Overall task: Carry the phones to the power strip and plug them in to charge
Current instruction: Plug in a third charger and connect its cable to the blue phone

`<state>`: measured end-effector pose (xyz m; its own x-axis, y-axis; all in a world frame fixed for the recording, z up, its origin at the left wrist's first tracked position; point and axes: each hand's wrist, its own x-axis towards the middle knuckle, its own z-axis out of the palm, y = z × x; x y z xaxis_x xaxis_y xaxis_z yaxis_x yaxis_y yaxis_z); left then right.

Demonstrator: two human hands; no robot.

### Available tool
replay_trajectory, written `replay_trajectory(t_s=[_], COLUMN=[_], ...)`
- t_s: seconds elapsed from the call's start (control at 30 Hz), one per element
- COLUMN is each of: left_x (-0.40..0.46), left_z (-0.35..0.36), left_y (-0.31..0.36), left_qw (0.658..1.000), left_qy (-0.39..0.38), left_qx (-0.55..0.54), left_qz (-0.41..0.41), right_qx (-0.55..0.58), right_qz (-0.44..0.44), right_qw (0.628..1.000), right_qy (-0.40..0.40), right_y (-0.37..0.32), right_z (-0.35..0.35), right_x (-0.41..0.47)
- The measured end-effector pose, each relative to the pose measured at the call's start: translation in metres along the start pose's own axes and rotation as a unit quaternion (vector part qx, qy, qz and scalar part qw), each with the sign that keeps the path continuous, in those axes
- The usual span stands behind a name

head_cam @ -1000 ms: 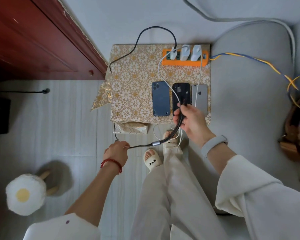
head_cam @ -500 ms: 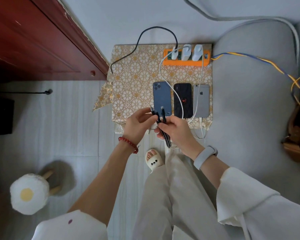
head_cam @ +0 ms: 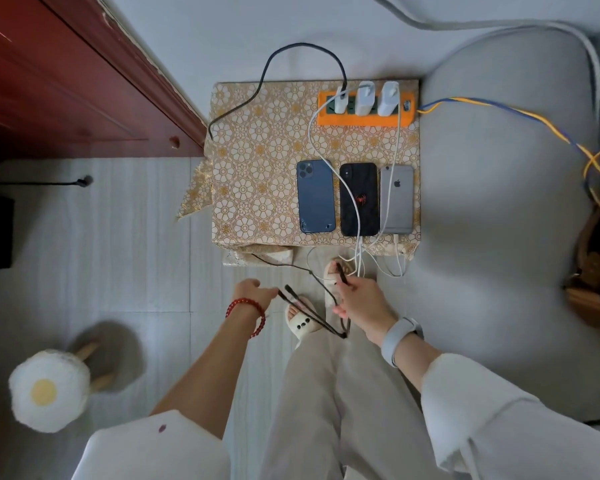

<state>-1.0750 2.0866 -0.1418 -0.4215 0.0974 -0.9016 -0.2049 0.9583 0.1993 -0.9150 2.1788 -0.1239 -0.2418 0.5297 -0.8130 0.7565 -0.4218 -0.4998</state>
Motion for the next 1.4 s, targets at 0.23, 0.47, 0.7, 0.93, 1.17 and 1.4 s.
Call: replay_trajectory(t_s=[0.23,0.47,0.7,0.93,1.17,1.4], left_x=[0.012,0.033,0.052,0.061,0.053,0.046], left_z=[0.016,0.028,0.045,0.036,0.02,0.012], left_y=[0.035,0.1,0.116,0.118,0.125,0.132], left_qw=[0.994,0.981,0.986,0.982,0.97,0.964], left_qy=[0.026,0.026,-0.019,-0.054,-0.09,-0.087], left_qx=[0.008,-0.1,-0.079,-0.141,-0.206,-0.243], left_qz=[0.106,0.165,0.146,0.117,0.097,0.065], right_qx=[-0.018,-0.012,0.032,0.093,0.071,0.08], right_qz=[-0.025,-0.092,-0.061,-0.034,-0.08,-0.051], right_qw=[0.999,0.995,0.997,0.995,0.992,0.995], right_qy=[0.015,0.043,-0.028,-0.019,0.064,-0.01], right_y=[-0.024,-0.061,-0.061,-0.06,-0.053,-0.046], right_z=[0.006,-0.009,-0.01,-0.023,-0.022,0.001], right_x=[0.041,0.087,0.104,0.107,0.074,0.047])
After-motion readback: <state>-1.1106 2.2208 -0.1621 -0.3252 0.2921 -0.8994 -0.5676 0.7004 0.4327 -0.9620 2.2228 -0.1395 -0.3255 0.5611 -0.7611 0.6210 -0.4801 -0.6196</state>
